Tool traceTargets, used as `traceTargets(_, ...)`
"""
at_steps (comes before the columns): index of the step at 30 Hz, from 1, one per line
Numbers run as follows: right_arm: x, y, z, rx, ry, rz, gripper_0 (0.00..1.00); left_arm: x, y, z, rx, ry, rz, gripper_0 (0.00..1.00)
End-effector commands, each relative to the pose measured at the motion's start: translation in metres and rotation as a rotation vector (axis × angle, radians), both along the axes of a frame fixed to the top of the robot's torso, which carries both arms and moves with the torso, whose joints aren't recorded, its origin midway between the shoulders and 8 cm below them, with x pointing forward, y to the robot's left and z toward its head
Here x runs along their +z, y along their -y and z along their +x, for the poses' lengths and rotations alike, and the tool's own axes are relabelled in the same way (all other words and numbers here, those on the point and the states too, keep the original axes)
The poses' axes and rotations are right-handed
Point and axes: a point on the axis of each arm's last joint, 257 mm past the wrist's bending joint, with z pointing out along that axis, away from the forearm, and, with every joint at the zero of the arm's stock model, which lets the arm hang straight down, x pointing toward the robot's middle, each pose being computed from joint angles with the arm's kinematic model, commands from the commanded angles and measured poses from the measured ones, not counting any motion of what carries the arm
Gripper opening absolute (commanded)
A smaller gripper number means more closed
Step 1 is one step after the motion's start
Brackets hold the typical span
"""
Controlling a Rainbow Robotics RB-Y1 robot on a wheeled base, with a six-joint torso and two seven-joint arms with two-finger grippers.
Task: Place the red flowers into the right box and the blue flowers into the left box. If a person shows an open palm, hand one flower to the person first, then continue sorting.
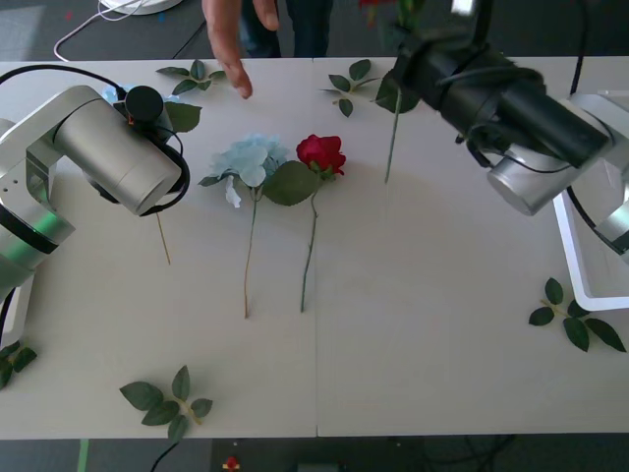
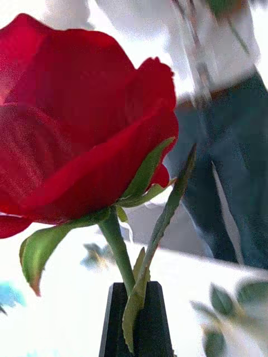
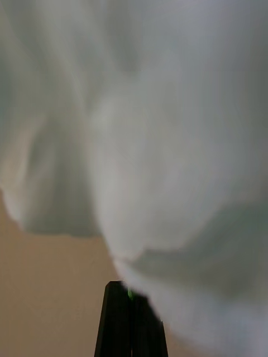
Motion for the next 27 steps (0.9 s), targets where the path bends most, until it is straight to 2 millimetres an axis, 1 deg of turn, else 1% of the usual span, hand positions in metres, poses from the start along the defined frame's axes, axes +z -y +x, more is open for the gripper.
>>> traceTargets(1,0.069,-0.018,-0.029,0.098,0.166,0.100,0.00,0.013,-0.016,0.000,-0.012,0.010,0.038,0.00)
traceTargets(7,0.115,-0.056,-0.060,0.211,0.300,0.169,0.00,0.013,-0.016,0.000,-0.012,0.010,0.038,0.00)
traceTargets(8,0.121,-0.063,-0.065,0.226,0.322,0.173,0.00,0.013,-0.016,0.000,-0.012,0.010,0.038,0.00)
traceTargets(10,0.130,-0.069,-0.070,0.240,0.348,0.175,0.00,0.013,-0.016,0.000,-0.012,0.010,0.038,0.00)
traceTargets(12,0.138,-0.081,-0.077,0.250,0.398,0.146,0.00,0.013,-0.016,0.000,-0.012,0.010,0.038,0.00)
traceTargets(17,0.152,-0.097,-0.086,0.269,0.436,0.148,0.00,0.013,-0.016,0.000,-0.012,0.010,0.038,0.00)
traceTargets(21,0.155,-0.102,-0.085,0.268,0.444,0.149,0.00,0.013,-0.016,0.000,-0.012,0.010,0.038,0.00)
traceTargets(27,0.154,-0.108,-0.077,0.256,0.446,0.139,0.00,0.013,-0.016,0.000,-0.012,0.010,0.038,0.00)
